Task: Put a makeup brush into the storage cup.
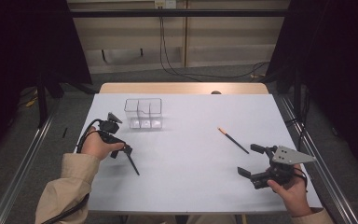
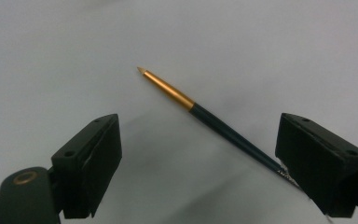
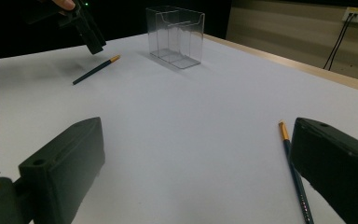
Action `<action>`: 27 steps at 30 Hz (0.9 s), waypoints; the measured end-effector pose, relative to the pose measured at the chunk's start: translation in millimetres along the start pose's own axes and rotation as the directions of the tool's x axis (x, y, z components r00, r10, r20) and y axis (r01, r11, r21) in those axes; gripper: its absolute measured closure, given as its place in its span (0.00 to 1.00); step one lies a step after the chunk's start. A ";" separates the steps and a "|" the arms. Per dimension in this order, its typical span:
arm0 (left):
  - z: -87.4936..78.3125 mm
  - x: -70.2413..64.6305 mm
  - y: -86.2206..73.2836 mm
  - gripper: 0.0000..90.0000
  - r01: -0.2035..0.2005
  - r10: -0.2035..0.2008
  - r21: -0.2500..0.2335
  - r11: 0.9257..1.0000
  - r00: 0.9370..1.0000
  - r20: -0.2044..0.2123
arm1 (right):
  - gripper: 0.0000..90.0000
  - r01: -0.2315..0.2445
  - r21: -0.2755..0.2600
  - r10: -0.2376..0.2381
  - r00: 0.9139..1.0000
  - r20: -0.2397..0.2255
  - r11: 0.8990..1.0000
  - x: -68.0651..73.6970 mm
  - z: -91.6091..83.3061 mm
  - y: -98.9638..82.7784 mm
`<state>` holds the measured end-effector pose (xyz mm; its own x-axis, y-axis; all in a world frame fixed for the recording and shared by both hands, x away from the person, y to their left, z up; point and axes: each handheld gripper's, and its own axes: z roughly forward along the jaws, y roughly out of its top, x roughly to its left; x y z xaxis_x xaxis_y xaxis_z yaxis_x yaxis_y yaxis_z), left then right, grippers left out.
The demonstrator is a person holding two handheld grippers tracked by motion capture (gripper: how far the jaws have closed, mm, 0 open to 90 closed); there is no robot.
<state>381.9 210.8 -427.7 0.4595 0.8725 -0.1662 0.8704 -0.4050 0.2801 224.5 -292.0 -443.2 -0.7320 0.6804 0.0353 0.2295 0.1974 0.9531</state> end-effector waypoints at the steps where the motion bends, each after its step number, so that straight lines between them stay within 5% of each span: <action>1: 0.0 0.0 0.0 0.17 0.000 0.000 0.000 1.000 1.000 0.000 | 0.03 0.000 0.000 0.000 1.000 0.000 1.000 0.0 -0.1 0.0; 7: 1.8 0.3 1.0 0.26 0.010 -0.010 0.006 1.000 1.000 0.014 | 0.03 0.000 -0.003 0.000 1.000 -0.004 1.000 -0.4 -0.1 -0.1; 13: 4.1 -0.9 1.5 0.36 0.067 -0.067 -0.007 0.998 0.997 0.043 | 0.03 -0.001 0.000 0.001 1.000 -0.005 1.000 -0.4 0.3 -0.2; 27: 9.7 -1.0 3.1 0.53 0.131 -0.131 0.016 0.991 0.990 0.047 | 0.04 -0.001 0.003 0.001 1.000 -0.005 1.000 -0.8 0.3 -0.4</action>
<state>385.9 206.0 -435.9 0.3491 0.9043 -0.2458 0.9256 -0.2917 0.2413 225.2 -292.4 -443.7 -0.7350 0.6770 0.0377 0.2320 0.1989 0.9522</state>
